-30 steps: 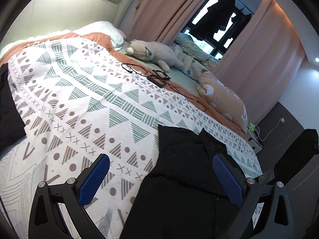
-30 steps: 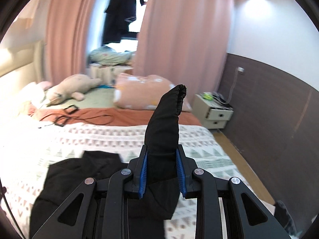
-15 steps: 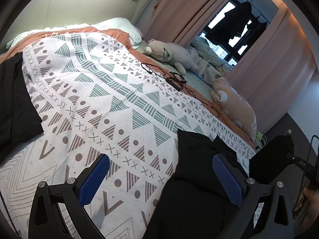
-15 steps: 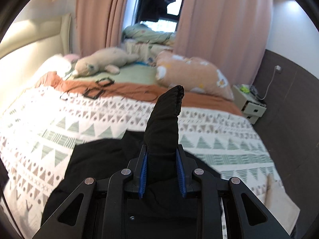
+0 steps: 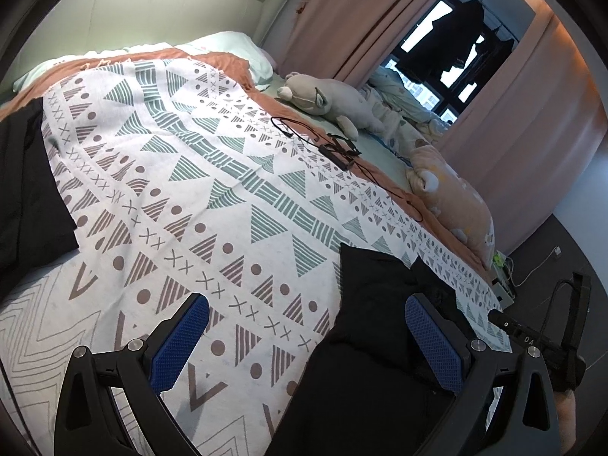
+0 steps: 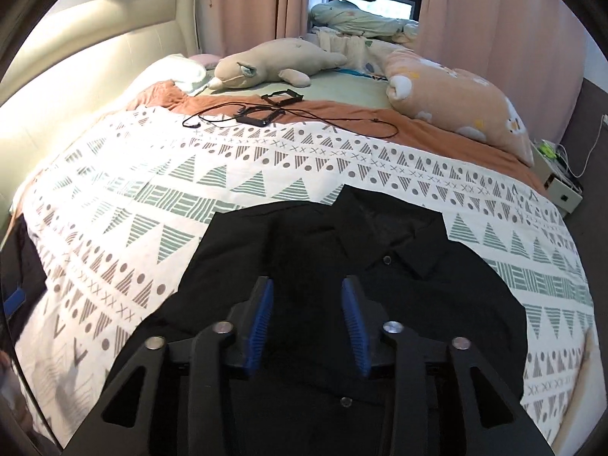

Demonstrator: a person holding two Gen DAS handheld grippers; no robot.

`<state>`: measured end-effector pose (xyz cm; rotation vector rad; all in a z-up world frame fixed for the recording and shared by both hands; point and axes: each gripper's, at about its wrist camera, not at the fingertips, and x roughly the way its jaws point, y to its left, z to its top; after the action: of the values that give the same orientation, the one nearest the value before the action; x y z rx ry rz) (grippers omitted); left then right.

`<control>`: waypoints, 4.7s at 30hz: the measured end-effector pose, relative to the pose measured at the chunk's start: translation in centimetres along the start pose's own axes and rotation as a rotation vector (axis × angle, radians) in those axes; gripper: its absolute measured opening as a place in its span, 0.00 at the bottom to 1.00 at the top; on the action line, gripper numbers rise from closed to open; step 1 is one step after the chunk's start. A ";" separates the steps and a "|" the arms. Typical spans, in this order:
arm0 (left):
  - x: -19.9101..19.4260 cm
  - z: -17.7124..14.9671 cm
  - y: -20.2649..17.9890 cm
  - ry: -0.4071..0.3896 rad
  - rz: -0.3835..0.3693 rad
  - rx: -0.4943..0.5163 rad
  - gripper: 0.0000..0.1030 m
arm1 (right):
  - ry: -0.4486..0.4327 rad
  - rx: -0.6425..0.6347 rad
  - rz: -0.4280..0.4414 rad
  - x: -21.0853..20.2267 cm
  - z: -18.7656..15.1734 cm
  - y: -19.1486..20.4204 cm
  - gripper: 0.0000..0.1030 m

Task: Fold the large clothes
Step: 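Move both tools over the folded shirt toward its hem, then grasp the shirt hem with both tools, then lift the hem with both tools and fold it toward the collar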

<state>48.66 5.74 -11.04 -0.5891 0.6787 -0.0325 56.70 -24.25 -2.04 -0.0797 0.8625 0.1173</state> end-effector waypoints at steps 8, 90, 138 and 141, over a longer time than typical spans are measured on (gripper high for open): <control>0.8 -0.8 -2.1 0.010 0.040 0.061 1.00 | -0.008 0.103 -0.011 -2.4 -2.4 -5.5 0.50; -11.2 -23.0 7.0 0.381 -0.063 0.021 0.49 | -0.018 0.872 0.401 -13.1 -50.3 -20.4 0.58; -21.9 -24.8 6.9 0.220 -0.040 0.029 0.11 | -0.289 0.763 0.471 -25.5 -47.5 -15.8 0.10; -23.6 -25.8 8.0 0.208 -0.049 0.014 0.11 | -0.306 0.746 0.477 -27.5 -47.6 -15.2 0.10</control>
<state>13.35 4.51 -17.55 -0.5939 0.8651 -0.1461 5.20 -46.80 -11.67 0.8271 0.5610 0.2390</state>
